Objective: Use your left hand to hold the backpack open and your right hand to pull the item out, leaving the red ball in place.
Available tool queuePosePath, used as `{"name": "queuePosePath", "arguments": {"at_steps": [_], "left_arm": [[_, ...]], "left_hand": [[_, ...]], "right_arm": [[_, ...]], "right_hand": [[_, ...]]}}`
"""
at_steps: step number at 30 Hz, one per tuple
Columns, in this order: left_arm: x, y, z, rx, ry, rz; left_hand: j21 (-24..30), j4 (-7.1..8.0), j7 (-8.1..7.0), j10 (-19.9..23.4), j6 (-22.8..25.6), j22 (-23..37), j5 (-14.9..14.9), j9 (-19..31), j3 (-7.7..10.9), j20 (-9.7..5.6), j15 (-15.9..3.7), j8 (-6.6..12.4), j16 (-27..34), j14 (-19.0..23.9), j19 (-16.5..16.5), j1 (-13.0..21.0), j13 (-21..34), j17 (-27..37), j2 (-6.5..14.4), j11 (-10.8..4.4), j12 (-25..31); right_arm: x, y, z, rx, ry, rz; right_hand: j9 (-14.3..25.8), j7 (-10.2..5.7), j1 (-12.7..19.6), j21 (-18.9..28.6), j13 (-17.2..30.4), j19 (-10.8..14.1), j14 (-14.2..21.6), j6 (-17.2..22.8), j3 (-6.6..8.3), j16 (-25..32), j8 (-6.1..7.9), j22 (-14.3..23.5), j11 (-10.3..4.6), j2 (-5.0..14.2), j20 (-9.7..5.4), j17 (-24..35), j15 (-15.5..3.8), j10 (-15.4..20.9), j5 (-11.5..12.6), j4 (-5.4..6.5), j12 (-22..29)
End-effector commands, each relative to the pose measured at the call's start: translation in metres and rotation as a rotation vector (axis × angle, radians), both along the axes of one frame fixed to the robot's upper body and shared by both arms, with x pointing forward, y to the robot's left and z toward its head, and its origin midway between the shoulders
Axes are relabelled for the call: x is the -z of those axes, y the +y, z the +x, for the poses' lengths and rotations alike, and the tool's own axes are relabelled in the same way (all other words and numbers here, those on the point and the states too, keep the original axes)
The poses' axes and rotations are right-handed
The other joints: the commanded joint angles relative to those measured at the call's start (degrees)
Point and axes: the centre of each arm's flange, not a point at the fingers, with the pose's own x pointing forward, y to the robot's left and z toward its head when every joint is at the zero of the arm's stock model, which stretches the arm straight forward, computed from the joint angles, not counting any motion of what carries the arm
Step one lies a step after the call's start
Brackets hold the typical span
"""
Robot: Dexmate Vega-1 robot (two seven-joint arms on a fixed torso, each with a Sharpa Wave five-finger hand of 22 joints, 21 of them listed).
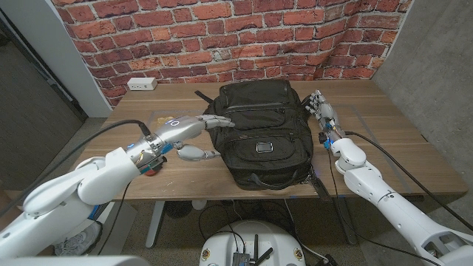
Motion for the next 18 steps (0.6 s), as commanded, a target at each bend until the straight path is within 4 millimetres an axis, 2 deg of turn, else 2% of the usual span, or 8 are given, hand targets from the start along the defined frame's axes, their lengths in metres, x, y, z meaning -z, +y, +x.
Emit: {"name": "queuePosePath", "arguments": {"at_steps": [1,7,18], "left_arm": [[0.023,-0.013,-0.018,-0.032,-0.073,0.055],[0.031,-0.019,-0.023,-0.053,-0.123,0.083],[0.042,-0.024,-0.028,-0.108,-0.198,0.141]], "left_hand": [[0.3,0.08,0.09,0.3,0.5,0.1,0.0,0.1,-0.32,-9.42,-9.78,0.25,0.2,0.7,0.0,1.1,0.3,0.1,-0.1,-0.08,0.3],[0.3,0.12,-0.03,0.7,0.6,0.1,0.0,0.1,-0.9,-9.46,-9.8,0.23,0.2,0.8,0.1,1.7,0.3,0.1,-0.1,-0.56,0.3],[0.3,0.18,-0.19,1.0,0.7,0.1,0.0,0.1,-1.71,-9.54,-9.8,0.17,0.2,1.1,-0.1,2.6,0.3,0.1,0.0,-0.38,0.3]], "right_arm": [[0.002,0.0,-0.002,-0.012,0.001,-0.006],[0.003,-0.002,-0.001,-0.018,-0.001,-0.003],[0.005,-0.006,0.0,-0.017,-0.005,0.003]], "right_hand": [[0.2,0.07,0.4,0.0,-0.1,0.4,0.4,-0.2,0.35,0.6,0.24,0.1,0.11,1.14,-0.08,0.1,-0.1,0.3,-0.3,-0.1,0.6],[0.2,0.08,0.3,0.0,-0.1,0.4,0.3,-0.2,0.39,0.6,0.23,0.1,0.14,1.16,-0.07,0.1,-0.17,0.3,-0.4,-0.1,0.6],[0.2,0.08,0.2,0.0,-0.1,0.4,0.3,-0.3,0.47,0.7,0.24,0.1,0.13,1.19,-0.07,0.1,-0.12,0.2,-0.4,-0.15,0.6]]}}
